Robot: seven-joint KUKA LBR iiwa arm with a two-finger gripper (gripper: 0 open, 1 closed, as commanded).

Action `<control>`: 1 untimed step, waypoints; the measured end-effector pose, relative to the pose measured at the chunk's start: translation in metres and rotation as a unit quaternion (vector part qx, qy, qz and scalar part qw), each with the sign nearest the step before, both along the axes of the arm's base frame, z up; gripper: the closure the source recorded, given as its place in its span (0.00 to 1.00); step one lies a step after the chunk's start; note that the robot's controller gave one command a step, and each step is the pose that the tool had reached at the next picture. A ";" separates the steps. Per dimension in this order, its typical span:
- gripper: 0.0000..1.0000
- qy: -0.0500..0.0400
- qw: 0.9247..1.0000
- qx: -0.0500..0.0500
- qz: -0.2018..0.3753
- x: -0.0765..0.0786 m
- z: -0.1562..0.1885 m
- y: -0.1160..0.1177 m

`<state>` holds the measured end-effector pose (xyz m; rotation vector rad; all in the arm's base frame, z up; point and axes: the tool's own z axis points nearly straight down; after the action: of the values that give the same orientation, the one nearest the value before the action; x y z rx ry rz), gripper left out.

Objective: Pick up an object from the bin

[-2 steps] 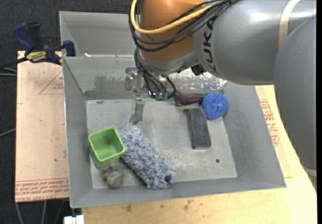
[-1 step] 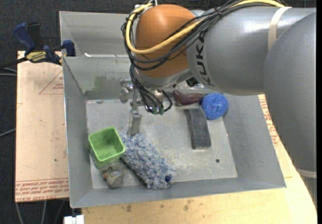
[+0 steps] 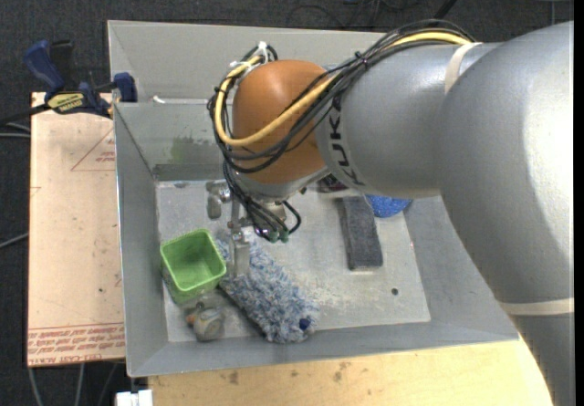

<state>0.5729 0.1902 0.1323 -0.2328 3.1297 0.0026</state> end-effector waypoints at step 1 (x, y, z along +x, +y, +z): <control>1.00 -0.003 1.000 0.002 0.030 0.018 -0.050 0.041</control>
Offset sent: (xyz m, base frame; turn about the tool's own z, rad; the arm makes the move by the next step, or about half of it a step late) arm 0.0000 0.0000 0.0000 0.0000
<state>0.5911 0.2308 0.0827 -0.3261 3.1158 0.0081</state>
